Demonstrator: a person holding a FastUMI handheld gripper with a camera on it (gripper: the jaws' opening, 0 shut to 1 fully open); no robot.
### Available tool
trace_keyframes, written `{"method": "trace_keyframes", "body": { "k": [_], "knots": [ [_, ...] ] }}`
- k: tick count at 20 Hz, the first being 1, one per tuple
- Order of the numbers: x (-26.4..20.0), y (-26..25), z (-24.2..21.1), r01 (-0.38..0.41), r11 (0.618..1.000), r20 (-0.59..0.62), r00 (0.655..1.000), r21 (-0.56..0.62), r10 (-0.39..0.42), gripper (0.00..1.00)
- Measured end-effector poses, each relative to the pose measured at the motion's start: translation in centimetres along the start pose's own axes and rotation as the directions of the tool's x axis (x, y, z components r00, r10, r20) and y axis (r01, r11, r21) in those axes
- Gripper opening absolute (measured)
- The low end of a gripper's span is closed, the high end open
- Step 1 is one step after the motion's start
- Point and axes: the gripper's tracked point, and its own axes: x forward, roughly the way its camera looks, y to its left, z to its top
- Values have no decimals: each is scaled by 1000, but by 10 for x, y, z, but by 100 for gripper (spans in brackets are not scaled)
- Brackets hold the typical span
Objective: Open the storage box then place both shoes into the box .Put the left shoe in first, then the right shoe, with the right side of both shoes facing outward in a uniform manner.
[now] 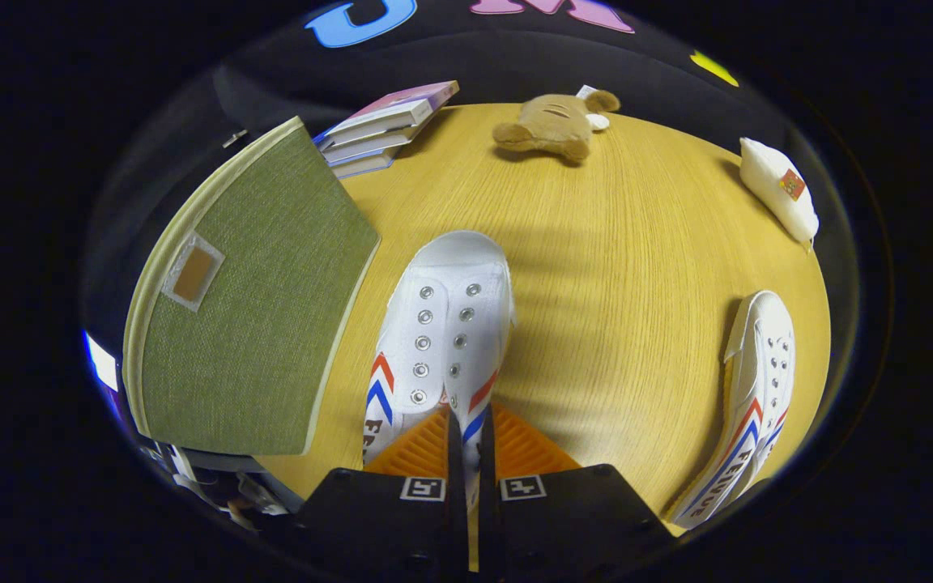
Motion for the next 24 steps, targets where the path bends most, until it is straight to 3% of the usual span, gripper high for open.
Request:
{"method": "trace_keyframes", "body": {
  "k": [7, 16, 20, 24],
  "knots": [
    [-24, 13, 10, 2, 994, 28, 1000, 111, -5, 6],
    [-140, 45, 51, 8, 940, 172, 983, 342, -71, 6],
    [-190, 80, 90, -15, 940, 248, 966, 342, -74, 6],
    [-207, 135, 124, -86, 945, 296, 955, 317, -12, 6]
  ]
}}
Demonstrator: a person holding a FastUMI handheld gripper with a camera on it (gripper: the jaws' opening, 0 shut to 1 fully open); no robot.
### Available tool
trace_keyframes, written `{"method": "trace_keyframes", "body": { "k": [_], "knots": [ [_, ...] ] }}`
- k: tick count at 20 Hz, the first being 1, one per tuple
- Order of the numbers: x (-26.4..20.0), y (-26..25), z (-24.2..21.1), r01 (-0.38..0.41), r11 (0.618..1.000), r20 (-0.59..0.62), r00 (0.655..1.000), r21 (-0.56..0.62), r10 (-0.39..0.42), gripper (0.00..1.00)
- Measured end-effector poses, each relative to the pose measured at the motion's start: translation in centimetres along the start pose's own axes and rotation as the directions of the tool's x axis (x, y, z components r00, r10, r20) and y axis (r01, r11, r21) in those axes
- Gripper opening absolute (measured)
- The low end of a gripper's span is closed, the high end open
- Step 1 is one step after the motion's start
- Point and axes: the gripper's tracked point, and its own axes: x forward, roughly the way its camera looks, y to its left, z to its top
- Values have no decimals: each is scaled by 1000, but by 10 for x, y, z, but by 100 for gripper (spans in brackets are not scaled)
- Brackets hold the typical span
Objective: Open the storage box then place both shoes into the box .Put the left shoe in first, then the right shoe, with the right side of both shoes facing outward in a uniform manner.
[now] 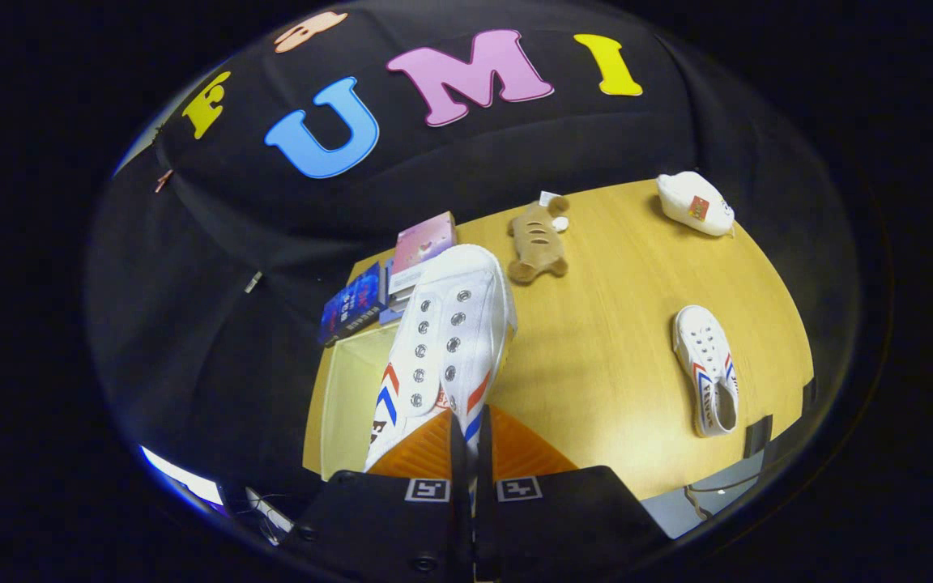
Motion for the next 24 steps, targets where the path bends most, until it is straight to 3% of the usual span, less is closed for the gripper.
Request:
{"method": "trace_keyframes", "body": {
  "k": [3, 11, 24],
  "knots": [
    [16, 40, -11, -51, 999, -23, 998, -11, 51, 6],
    [82, 100, -65, -101, 994, -172, 981, -41, 93, 6],
    [167, 97, -128, -10, 993, -305, 952, -114, -25, 6]
  ]
}}
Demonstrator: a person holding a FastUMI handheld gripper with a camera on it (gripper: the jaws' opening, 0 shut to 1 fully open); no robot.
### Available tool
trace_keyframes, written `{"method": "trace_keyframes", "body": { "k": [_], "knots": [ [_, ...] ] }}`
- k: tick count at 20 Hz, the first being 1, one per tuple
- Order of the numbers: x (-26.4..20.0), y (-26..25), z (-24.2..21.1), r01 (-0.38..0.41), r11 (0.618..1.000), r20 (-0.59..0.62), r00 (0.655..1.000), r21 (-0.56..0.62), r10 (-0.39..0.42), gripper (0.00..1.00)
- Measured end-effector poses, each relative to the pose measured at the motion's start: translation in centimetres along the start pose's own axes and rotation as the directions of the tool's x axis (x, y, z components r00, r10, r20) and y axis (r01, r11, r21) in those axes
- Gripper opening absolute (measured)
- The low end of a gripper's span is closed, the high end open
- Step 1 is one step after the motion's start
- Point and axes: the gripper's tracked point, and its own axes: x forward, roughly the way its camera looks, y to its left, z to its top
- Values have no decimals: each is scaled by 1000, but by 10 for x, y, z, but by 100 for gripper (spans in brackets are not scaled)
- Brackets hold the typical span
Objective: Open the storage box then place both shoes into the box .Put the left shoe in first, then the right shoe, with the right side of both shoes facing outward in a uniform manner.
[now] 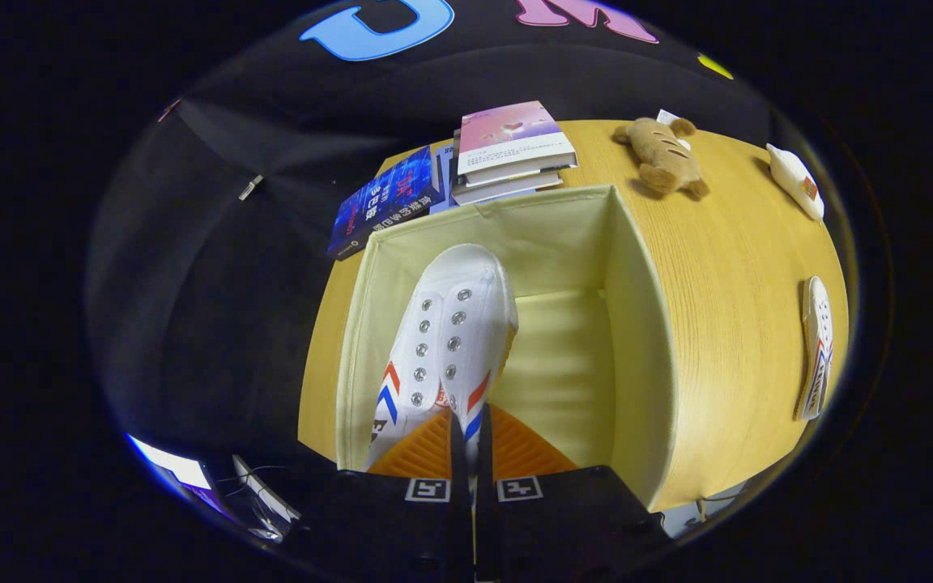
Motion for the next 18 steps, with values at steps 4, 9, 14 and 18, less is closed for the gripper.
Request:
{"method": "trace_keyframes", "body": {
  "k": [4, 9, 14, 18],
  "knots": [
    [13, 13, -10, -26, 999, -27, 999, -23, 25, 11],
    [-24, 27, 16, -96, 984, 104, 988, -152, 113, 100],
    [-103, -24, 45, -40, 972, 279, 954, -229, 106, 99],
    [-162, -105, 56, 92, 971, 379, 925, -221, -1, 99]
  ]
}}
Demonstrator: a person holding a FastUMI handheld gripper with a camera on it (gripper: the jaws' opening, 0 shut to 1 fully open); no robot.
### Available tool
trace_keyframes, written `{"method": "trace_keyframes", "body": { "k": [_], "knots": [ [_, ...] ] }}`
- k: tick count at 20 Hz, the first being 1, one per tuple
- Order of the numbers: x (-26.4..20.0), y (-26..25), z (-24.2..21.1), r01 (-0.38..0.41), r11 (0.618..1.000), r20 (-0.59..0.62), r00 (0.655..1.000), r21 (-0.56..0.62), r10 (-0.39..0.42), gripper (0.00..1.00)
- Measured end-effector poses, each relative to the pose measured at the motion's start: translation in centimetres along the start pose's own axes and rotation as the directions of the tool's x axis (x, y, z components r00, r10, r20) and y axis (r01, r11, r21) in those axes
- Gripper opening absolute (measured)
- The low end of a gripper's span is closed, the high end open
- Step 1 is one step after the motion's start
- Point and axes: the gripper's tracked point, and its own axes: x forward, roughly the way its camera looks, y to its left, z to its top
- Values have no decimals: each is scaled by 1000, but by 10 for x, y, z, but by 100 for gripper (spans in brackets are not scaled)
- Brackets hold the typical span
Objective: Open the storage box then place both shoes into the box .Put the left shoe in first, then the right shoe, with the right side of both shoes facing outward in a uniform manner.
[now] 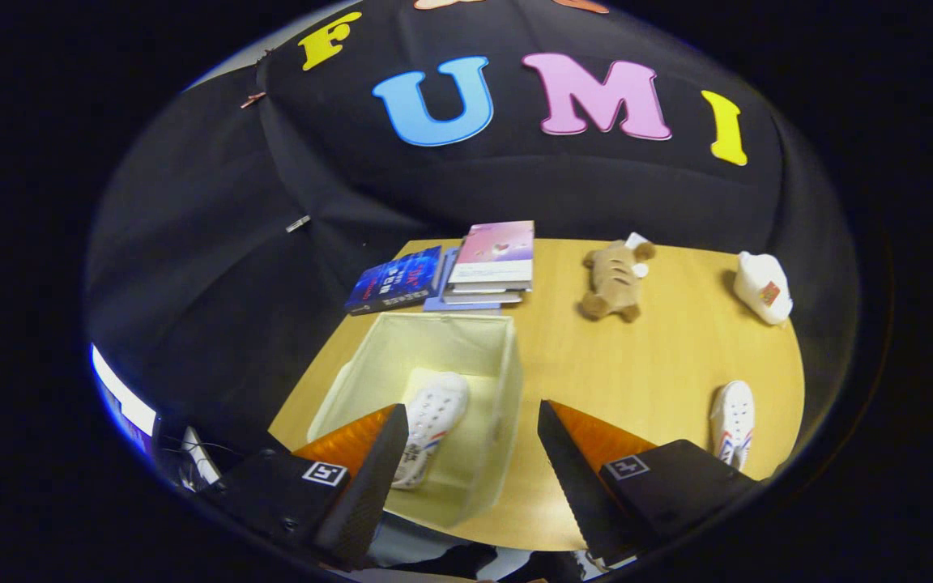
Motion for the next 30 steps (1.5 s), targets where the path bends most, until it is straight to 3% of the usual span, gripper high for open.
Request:
{"method": "trace_keyframes", "body": {
  "k": [7, 15, 24, 30],
  "knots": [
    [-57, -135, -12, 193, 981, 38, 981, -14, -192, 99],
    [-71, -265, -71, 301, 954, -62, 952, 14, -299, 99],
    [-42, -350, -141, 321, 947, -200, 928, 0, -314, 99],
    [-12, -372, -171, 314, 949, -262, 918, 20, -298, 99]
  ]
}}
